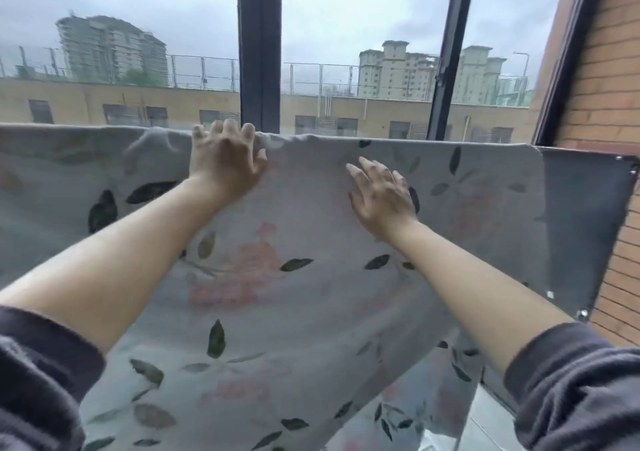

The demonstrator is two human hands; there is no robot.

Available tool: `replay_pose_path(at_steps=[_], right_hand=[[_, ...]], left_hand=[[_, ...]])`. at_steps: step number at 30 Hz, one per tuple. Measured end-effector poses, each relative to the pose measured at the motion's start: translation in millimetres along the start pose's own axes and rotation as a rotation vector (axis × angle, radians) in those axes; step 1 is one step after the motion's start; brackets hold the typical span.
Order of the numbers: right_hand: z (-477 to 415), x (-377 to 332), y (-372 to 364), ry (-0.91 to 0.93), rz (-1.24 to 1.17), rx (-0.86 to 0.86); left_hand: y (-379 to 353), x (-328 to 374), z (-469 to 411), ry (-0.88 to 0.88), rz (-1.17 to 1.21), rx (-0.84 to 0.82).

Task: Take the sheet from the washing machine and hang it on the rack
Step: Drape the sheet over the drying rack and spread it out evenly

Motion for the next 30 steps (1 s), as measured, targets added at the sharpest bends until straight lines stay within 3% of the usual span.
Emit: replay_pose_path(at_steps=[9,16,25,30], right_hand=[[132.8,297.2,22.2,-0.466,0.229,-0.331],[186.1,441.0,15.0,-0.848,0.157,-0.354],[138.5,559.5,-26.0,-0.863,0.043,-0.336],[95.3,582.2,-51.4,-0.814,-0.045,-0.364]], left_hand=[[-51.3,190.6,-43.1,0.067,-0.071,-0.132],[-94.5,357.1,-78.5,-0.09,0.001,-0.13],[-149.9,540.7,-129.0,-0.22,0.139,0.011],[-168.4,581.8,-141.9,-0.168,0.203,0.087]])
Point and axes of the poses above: each hand's wrist, its own z-axis away from the middle knuckle, its own y-axis out of the back of the hand, x = y × z, the point moved 8 cm from there along -z, towards the middle knuckle, and after that the axes turned 10 degrees about x, right-handed, at the moved point
